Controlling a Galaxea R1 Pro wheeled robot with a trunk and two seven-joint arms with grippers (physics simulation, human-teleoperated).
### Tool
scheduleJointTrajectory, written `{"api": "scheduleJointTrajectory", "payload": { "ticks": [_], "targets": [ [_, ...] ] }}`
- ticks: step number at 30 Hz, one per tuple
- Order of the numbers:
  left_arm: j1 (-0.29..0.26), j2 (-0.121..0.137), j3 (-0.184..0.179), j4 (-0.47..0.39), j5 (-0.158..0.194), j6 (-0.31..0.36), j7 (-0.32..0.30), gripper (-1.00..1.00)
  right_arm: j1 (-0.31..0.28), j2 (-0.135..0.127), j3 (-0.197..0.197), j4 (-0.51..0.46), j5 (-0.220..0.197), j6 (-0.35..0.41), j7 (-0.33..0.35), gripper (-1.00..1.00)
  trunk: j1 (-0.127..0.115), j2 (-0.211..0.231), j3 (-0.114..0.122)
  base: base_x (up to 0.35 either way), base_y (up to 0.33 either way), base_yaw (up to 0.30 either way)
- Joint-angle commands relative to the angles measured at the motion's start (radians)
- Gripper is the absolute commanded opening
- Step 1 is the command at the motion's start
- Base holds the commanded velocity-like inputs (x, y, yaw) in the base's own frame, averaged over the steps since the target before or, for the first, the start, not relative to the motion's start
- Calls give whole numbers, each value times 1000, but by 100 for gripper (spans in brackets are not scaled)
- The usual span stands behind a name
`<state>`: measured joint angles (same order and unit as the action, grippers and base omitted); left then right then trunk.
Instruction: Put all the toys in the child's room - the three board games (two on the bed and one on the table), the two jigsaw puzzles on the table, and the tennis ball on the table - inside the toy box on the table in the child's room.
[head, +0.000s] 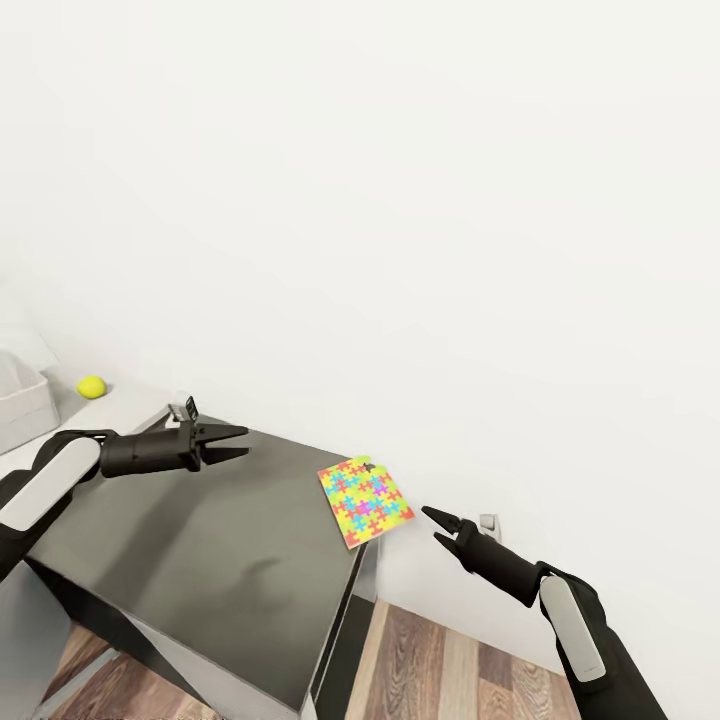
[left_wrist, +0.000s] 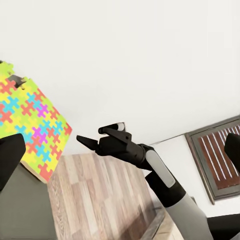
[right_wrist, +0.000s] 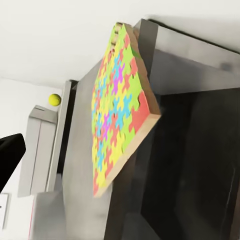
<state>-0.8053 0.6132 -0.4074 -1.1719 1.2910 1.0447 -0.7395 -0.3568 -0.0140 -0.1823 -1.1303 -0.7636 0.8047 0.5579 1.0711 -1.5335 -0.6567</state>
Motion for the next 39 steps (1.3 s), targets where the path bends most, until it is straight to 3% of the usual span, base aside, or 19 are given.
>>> {"api": "scheduleJointTrajectory", "payload": {
  "ticks": [1,39],
  "targets": [
    [-2,1,-3,1,0,3,-5,100,-1,0,-2,0,-1,7,2,100,0,0,-1,0,-10,80],
    [-2,-1,-2,1,-2,3,-5,100,-1,0,-3,1,-1,7,2,100,0,0,0,22,-27,13]
  ]
}}
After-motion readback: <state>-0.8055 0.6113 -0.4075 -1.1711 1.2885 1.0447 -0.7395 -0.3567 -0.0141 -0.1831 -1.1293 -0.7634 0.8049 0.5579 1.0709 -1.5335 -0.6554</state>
